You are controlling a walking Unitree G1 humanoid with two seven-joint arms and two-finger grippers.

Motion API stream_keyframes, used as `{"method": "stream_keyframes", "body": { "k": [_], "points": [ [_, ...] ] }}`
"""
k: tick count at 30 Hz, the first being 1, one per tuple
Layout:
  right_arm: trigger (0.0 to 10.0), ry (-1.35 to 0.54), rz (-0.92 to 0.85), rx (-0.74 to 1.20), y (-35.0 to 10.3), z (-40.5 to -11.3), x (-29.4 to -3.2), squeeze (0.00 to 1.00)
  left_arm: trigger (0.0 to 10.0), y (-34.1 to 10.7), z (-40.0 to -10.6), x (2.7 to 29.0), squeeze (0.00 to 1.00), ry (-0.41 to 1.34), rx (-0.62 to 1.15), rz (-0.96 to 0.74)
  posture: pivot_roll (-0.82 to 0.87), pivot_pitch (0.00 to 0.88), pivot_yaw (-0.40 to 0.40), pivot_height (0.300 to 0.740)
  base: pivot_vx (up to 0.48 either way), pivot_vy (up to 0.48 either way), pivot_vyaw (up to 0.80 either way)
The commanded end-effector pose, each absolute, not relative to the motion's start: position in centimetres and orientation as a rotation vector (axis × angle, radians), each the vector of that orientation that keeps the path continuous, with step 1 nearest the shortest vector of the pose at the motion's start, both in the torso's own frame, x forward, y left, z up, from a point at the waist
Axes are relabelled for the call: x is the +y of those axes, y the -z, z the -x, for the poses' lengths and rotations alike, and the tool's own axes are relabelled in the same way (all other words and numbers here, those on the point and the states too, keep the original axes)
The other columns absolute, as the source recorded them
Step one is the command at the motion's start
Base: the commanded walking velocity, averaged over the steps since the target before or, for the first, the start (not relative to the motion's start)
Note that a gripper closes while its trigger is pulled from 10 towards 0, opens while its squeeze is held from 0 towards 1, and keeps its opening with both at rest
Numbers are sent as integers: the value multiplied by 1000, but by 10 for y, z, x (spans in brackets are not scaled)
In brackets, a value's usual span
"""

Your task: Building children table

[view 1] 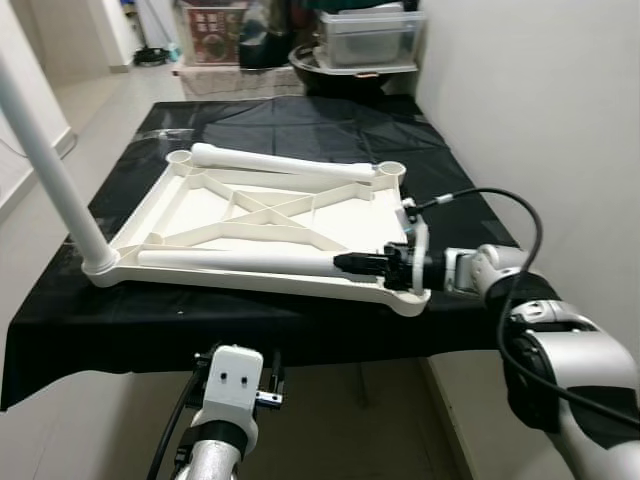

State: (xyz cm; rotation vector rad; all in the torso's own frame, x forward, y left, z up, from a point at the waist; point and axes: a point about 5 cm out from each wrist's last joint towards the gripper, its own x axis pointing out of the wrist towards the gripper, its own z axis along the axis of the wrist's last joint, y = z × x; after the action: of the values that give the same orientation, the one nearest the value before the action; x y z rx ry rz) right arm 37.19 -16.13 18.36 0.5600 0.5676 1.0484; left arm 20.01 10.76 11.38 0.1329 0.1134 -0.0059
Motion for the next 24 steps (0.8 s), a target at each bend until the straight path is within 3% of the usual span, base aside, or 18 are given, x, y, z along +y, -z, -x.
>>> {"method": "stream_keyframes", "body": {
  "k": [1, 8, 15, 21, 22, 23, 24],
  "points": [
    [0, -1054, -570, 525, -187, -372, -167, 0, 10000, -111, -201, 108, 0, 0, 123, -139, 77, 54, -49, 740, 0, 0, 0],
    [0, -947, -563, 432, -197, -377, -189, 0, 10000, -109, -205, 111, 0, 0, 124, -147, 69, 39, -40, 740, 0, 0, 0],
    [0, -834, -713, 240, -206, -380, -211, 0, 10000, -112, -213, 126, 0, -75, 97, -61, 63, 9, -34, 740, 0, 0, 0],
    [0, -867, -813, 212, -202, -375, -212, 0, 10000, -120, -219, 137, 31, -128, 69, 18, 55, 2, -30, 740, 0, 0, 0],
    [0, -945, -864, 216, -198, -369, -209, 0, 10000, -131, -226, 146, 1000, -158, 26, 118, 53, 0, -28, 740, 0, 0, 0],
    [0, -945, -864, 216, -198, -369, -209, 0, 10000, -131, -226, 146, 1000, -158, 26, 118, 53, 0, -28, 740, 0, 0, 0],
    [0, -1022, -904, 233, -191, -361, -206, 0, 10000, -146, -234, 155, 1000, -161, -27, 238, 50, 0, -26, 740, 0, 0, 0]
  ]
}}
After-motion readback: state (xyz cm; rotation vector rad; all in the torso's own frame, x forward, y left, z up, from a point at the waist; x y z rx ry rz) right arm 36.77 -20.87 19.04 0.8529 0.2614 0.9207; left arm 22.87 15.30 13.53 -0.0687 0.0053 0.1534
